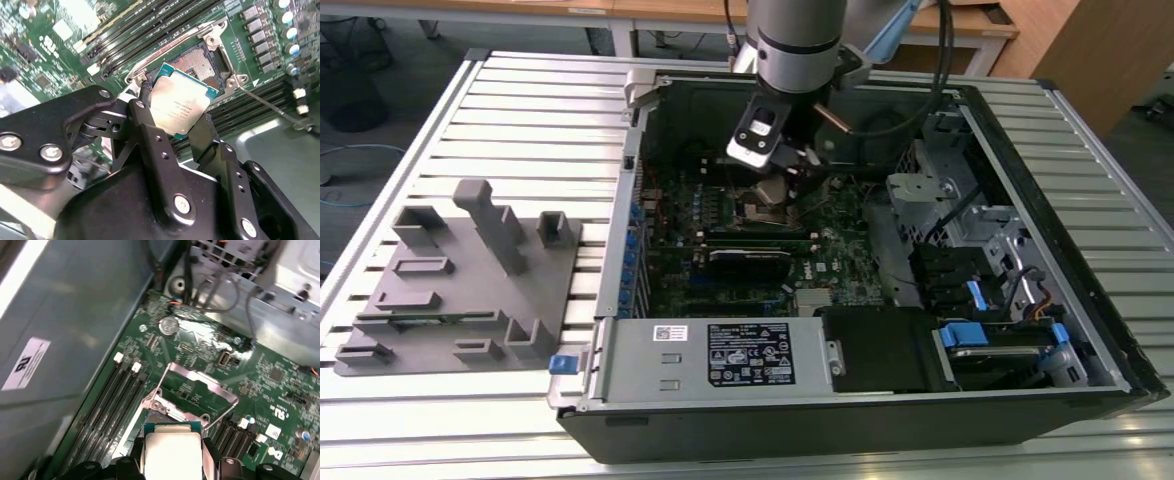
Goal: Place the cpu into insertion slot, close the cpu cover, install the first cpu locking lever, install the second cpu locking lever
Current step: 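Place the cpu into insertion slot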
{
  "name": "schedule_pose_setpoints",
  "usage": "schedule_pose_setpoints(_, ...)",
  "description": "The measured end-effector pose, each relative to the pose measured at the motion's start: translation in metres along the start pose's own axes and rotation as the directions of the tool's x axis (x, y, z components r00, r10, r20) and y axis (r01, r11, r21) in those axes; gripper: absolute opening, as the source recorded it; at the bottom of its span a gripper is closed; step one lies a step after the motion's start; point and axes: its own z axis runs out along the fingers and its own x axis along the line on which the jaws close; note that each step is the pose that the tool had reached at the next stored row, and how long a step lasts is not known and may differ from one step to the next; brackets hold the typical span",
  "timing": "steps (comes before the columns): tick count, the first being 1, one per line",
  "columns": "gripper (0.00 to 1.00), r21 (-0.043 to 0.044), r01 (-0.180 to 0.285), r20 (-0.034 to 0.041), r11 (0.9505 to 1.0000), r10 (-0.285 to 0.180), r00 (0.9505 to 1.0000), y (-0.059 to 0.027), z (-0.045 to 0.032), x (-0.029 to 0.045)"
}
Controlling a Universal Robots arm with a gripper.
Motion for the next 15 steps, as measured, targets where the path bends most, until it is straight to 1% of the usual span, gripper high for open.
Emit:
schedule_pose_setpoints(2,0.54,-0.0007,-0.036,0.0034,0.9994,0.036,0.9994,0.0000,0.0002,0.0000)
schedule_pose_setpoints(4,0.54,-0.0016,-0.072,0.0067,0.9974,0.072,0.9974,-0.0001,0.0005,0.0000)
schedule_pose_setpoints(6,0.54,-0.0026,-0.109,0.0101,0.9941,0.109,0.9940,-0.0001,0.0007,0.0000)
schedule_pose_setpoints(8,0.54,-0.0037,-0.144,0.0134,0.9895,0.144,0.9894,-0.0001,0.0010,0.0000)
schedule_pose_setpoints(10,0.54,-0.0050,-0.180,0.0166,0.9837,0.180,0.9836,-0.0001,0.0012,0.0000)
schedule_pose_setpoints(12,0.54,-0.0063,-0.215,0.0198,0.9767,0.215,0.9765,-0.0001,0.0015,0.0000)
schedule_pose_setpoints(15,0.54,-0.0085,-0.268,0.0246,0.9634,0.268,0.9631,-0.0002,0.0019,0.0000)
